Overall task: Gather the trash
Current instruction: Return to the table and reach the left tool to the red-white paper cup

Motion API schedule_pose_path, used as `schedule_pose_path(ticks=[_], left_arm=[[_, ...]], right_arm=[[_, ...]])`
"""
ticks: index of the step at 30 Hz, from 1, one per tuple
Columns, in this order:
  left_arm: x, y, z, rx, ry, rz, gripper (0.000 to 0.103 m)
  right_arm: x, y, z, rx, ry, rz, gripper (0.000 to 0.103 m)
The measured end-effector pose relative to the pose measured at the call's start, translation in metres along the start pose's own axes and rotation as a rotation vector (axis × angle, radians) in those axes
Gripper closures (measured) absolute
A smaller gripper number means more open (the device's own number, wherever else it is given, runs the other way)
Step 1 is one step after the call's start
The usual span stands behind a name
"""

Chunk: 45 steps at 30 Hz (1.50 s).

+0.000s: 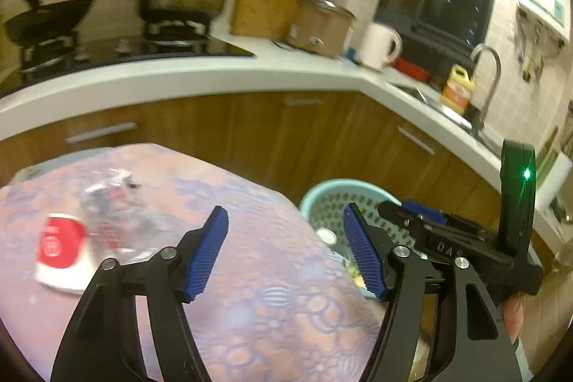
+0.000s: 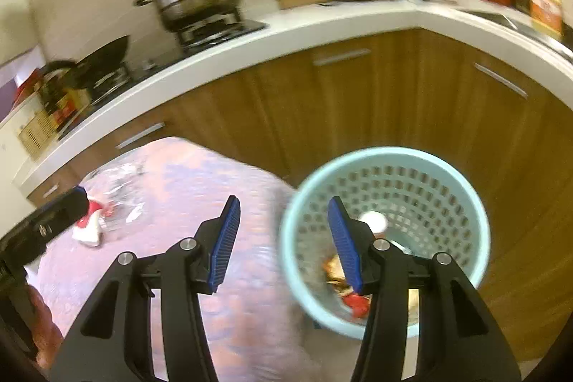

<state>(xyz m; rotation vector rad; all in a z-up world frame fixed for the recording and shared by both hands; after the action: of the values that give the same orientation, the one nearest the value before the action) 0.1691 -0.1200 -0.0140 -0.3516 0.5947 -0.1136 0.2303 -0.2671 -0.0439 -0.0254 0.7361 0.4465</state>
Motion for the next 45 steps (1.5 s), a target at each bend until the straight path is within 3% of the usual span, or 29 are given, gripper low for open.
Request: schedule_pose_path(ticks=[4,10,15,23,26,29,35,39,45], left_arm=[[-0.034,0.035,0.014,-0.042,-0.071,0.068,0.028],[-0.073,0.092,0.021,-0.082,-0.126,0.159,0.026],[-0.082,0.148,0.018,-0.153,-0.114,0.212,0.025],[-0.061,0.213,-0.008,-0.273,-0.039,0.252,0.025],[-0.048,0.225,-0.016,-0.298,-0.013,0.265,0.025],[-0.037,0.229,-0.021,-0.316,0.010,0.260,0.025],[-0.017,0.224,-0.031,-0.310,0.070,0.238,0.028],[-0.009,0.220,-0.037,-0.284,0.098,0.250,0.037],[-0.003,0.214,-0.038,-0.265,0.114,0.265,0.037]], right_arm=[[0.003,0.041,0.006,-0.063,0.002,0.036,0.055],[0.016,0.105,0.006,-0.156,0.022,0.085,0.054],[0.039,0.155,0.003,-0.231,0.049,0.113,0.054],[0.078,0.186,0.005,-0.253,0.050,0.118,0.054],[0.089,0.191,0.003,-0.274,0.036,0.114,0.056],[0.101,0.198,-0.004,-0.294,0.054,0.136,0.069],[0.108,0.203,-0.011,-0.326,0.077,0.137,0.069],[0.115,0.206,-0.018,-0.344,0.121,0.143,0.069],[0.130,0.208,-0.028,-0.351,0.200,0.134,0.069]])
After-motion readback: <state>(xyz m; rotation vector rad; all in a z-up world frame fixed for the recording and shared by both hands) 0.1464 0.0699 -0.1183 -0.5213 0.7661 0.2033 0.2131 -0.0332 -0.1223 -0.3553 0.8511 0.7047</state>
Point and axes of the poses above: each gripper's, at about its wrist camera, not at the fingertips, and x roughly the way its jaws point, y to its left, z to its top, the point moved 9 cm from there along x, roughly the way its jaws point, and after that the axes turned 9 degrees about -x, right-handed, at the moved point
